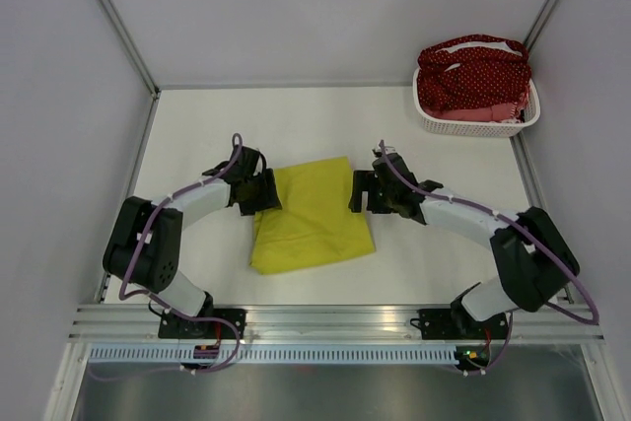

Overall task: Fold and stack the mixed laundry pile
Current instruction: Fold the trousers at the center of the board, then move the trousers to the corner of the board.

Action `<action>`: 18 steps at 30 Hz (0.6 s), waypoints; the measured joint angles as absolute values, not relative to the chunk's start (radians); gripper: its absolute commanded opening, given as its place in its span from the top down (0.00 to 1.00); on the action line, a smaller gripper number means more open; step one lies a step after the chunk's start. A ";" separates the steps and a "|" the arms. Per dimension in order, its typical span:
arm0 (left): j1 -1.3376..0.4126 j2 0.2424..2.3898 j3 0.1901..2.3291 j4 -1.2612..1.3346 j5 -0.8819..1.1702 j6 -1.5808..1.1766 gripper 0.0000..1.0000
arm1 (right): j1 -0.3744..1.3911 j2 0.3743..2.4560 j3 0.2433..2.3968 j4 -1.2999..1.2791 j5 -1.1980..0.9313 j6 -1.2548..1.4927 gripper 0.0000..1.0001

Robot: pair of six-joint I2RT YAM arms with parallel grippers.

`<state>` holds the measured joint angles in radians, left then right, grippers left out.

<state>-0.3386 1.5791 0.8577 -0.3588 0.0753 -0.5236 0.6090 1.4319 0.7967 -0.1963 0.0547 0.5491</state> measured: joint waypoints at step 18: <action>-0.223 1.526 0.772 -0.295 0.146 -0.539 0.44 | 0.440 1.854 1.102 -0.111 0.019 0.518 0.12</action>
<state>-0.2230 1.5265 0.7715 -0.2951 0.1455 -0.5392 0.4404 1.8542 1.1015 -0.1112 0.0193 0.5182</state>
